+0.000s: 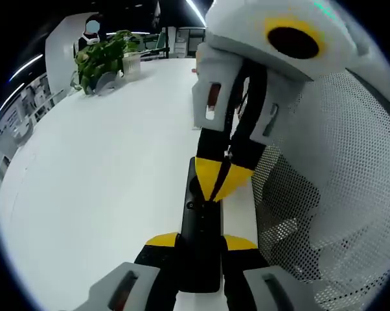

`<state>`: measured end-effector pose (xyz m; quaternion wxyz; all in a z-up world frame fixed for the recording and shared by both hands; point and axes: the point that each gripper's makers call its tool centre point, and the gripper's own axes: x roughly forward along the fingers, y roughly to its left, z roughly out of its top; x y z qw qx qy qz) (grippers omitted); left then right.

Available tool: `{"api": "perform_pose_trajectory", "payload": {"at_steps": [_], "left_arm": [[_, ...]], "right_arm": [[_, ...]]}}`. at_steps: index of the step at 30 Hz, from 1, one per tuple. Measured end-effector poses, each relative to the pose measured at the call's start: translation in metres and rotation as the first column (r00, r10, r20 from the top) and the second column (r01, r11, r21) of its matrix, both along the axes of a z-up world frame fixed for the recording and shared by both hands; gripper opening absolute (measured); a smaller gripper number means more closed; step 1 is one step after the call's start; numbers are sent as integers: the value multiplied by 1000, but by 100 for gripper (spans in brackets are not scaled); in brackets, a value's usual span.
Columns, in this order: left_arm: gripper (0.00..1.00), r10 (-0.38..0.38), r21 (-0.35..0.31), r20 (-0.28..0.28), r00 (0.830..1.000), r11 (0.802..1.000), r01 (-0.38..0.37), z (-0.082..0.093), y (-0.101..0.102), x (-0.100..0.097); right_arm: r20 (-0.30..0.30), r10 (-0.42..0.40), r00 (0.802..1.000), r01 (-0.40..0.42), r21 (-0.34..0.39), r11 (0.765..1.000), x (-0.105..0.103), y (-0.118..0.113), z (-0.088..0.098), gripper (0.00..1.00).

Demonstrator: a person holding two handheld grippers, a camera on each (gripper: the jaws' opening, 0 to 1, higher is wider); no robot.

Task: Press the specified remote control buttons in sequence, fully releasing each button before pressing the next.

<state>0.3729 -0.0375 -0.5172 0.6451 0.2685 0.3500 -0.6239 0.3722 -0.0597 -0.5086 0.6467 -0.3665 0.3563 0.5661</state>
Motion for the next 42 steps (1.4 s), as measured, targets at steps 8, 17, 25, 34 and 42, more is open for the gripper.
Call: {"api": "perform_pose_trajectory", "payload": {"at_steps": [8, 17, 25, 34, 42], "left_arm": [[24, -1, -3, -2, 1000, 1000, 1, 0, 0, 0], [24, -1, -10, -6, 1000, 1000, 1, -1, 0, 1], [24, 4, -25, -9, 1000, 1000, -4, 0, 0, 0], [24, 11, -42, -14, 1000, 999, -11, 0, 0, 0], [24, 10, -44, -13, 1000, 999, -11, 0, 0, 0]], "right_arm": [[-59, 57, 997, -59, -26, 998, 2, 8, -1, 0], [-106, 147, 983, -159, -114, 981, 1, 10, -3, 0], [-289, -4, 957, -5, -29, 1000, 4, 7, -2, 0], [-242, 33, 970, -55, -82, 995, 17, 8, -6, 0], [-351, -75, 934, 21, -153, 988, 18, 7, -7, 0]]}}
